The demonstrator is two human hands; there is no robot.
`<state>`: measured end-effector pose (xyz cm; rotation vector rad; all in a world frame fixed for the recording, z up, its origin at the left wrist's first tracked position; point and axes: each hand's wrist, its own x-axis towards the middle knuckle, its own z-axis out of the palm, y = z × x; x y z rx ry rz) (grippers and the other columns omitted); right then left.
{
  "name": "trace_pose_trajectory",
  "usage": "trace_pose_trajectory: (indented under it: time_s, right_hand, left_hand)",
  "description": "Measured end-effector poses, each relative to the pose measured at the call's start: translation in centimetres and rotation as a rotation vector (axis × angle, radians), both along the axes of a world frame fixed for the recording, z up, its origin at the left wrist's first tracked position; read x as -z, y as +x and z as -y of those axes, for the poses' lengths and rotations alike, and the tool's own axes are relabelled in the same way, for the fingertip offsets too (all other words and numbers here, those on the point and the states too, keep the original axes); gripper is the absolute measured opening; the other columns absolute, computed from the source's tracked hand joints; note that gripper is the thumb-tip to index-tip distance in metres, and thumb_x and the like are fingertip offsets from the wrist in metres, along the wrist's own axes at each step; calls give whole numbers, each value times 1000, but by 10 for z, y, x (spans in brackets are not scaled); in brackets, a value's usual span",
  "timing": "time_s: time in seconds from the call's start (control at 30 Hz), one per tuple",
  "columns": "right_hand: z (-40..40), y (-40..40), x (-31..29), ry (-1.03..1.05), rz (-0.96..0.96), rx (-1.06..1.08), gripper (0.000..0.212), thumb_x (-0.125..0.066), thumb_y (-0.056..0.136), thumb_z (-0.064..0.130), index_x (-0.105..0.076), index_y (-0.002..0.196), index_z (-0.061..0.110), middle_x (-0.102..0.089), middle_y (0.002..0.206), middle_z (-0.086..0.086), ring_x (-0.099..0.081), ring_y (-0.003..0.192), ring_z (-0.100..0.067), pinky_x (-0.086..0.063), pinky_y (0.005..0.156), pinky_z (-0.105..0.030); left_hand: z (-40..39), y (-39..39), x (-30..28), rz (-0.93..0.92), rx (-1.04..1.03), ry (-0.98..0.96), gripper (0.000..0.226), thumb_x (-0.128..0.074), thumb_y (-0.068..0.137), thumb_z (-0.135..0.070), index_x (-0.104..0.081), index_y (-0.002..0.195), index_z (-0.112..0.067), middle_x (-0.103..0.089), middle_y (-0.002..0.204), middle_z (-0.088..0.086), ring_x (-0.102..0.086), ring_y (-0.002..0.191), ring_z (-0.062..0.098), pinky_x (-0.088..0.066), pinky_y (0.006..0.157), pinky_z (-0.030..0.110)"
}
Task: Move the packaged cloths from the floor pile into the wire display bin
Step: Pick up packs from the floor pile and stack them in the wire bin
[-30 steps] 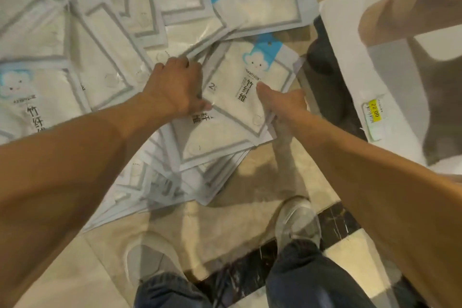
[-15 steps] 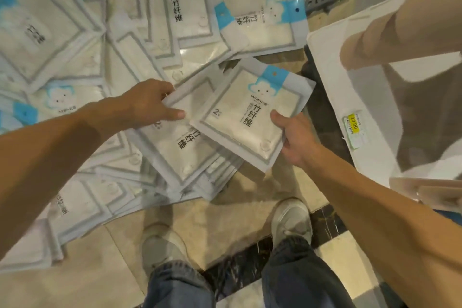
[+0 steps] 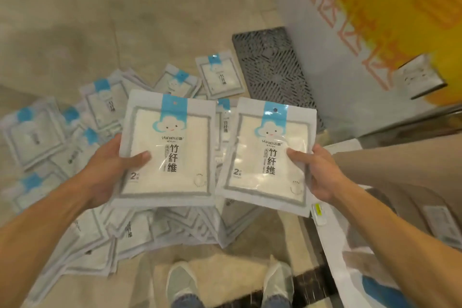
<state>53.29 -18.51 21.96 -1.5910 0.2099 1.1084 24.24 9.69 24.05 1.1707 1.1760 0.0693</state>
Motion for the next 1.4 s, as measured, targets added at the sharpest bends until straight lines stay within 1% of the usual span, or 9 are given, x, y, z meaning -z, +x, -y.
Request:
trace_pose_trajectory:
  time_s: [0.17, 0.37, 0.5, 0.67, 0.83, 1.03, 1.13, 1.3, 1.4]
  right_hand:
    - [-55, -3, -169, 64, 44, -127, 35, -63, 95, -3, -62, 128, 7, -76, 116, -18, -75, 103, -37, -61, 86, -57]
    - [-120, -42, -378, 120, 98, -299, 32, -64, 94, -4, -60, 125, 3, -76, 112, -21, -75, 100, -41, -63, 77, -57]
    - [-158, -83, -496, 200, 120, -431, 37, -65, 93, -5, -58, 128, 2, -75, 112, -23, -75, 99, -41, -65, 71, -51]
    - [-184, -146, -602, 310, 139, -617, 29, -63, 92, -8, -61, 120, 0, -75, 110, -25, -77, 90, -39, -65, 68, -48]
    - [-186, -204, -661, 409, 104, -823, 23, -64, 92, -9, -64, 113, 1, -77, 101, -22, -78, 79, -34, -65, 60, -43]
    - [-177, -273, -693, 464, 37, -1155, 33, -68, 91, -3, -58, 121, 5, -76, 108, -24, -75, 94, -44, -64, 69, -54]
    - [-158, -323, -697, 483, 11, -1277, 26, -67, 91, -5, -61, 115, 5, -77, 104, -24, -75, 90, -42, -64, 66, -52]
    - [-119, -413, -690, 527, -80, -1477, 36, -70, 87, -6, -63, 121, 2, -75, 109, -25, -74, 97, -44, -63, 77, -56]
    - [-89, -464, -690, 539, -107, -1587, 43, -73, 83, -4, -63, 125, -1, -76, 109, -24, -75, 96, -42, -64, 75, -52]
  left_hand:
    - [-27, -32, -157, 121, -179, 39, 42, -67, 84, 0, -65, 123, -16, -77, 112, 11, -76, 95, 28, -63, 81, 45]
    - [-48, -110, -364, 181, -328, 90, 48, -69, 82, -5, -62, 129, -14, -72, 120, 20, -68, 111, 45, -49, 101, 64]
    - [-42, -181, -477, 233, -439, 164, 44, -66, 87, -1, -58, 128, -15, -74, 116, 19, -71, 101, 45, -62, 76, 56]
    - [-1, -258, -580, 259, -591, 307, 42, -68, 89, -2, -61, 128, -15, -76, 111, 17, -75, 89, 38, -62, 72, 50]
    - [90, -319, -643, 312, -785, 354, 50, -67, 82, -5, -59, 131, -11, -71, 120, 23, -70, 104, 47, -61, 78, 59]
    - [240, -371, -668, 275, -1073, 448, 42, -67, 86, -2, -61, 127, -9, -74, 115, 20, -74, 98, 40, -63, 77, 51]
    - [317, -391, -668, 247, -1214, 476, 60, -82, 72, -6, -62, 128, -9, -74, 116, 21, -74, 99, 41, -64, 75, 48]
    - [436, -429, -668, 167, -1412, 529, 57, -78, 76, -8, -62, 131, -10, -71, 122, 22, -69, 108, 46, -49, 101, 64]
    - [495, -453, -665, 155, -1539, 522, 46, -68, 86, -5, -62, 132, -11, -71, 123, 22, -69, 109, 46, -48, 102, 64]
